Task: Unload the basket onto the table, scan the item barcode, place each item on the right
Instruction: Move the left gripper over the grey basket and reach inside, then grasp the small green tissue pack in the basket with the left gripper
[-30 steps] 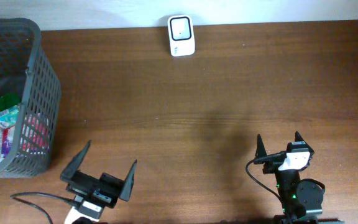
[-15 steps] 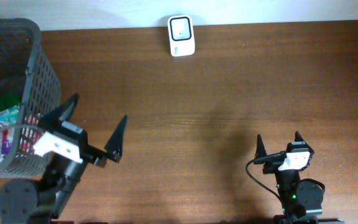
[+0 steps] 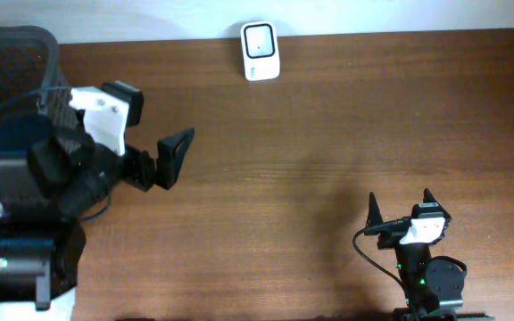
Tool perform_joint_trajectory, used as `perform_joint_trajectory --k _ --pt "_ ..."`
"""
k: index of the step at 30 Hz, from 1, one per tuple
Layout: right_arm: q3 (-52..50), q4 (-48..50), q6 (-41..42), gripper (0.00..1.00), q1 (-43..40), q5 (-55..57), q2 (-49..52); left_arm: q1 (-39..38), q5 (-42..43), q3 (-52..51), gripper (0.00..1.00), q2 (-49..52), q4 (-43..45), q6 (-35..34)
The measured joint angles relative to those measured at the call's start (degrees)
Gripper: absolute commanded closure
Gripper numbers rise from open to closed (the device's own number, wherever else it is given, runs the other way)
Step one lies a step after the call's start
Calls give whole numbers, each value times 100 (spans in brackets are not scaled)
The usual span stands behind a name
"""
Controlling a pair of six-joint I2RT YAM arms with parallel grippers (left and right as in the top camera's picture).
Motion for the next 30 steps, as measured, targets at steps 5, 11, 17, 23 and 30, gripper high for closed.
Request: perform_joint_trajectory --k 5,11,17,23,30 --pt "0 0 -2 1 0 0 0 -11 -925 1045 1 678 -595 -400" --pt "0 0 -4 1 0 0 0 323 -3567 2756 1 2131 -1351 -890" --pt "0 0 -4 1 0 0 0 1818 -4363 2771 1 2796 -1421 -2164" --pt "0 0 0 1 0 0 0 2542 -4382 2774 1 2796 -1672 -2538" --pt "0 0 0 1 0 -2 0 2986 -4380 2782 1 3130 -2127 -2868"
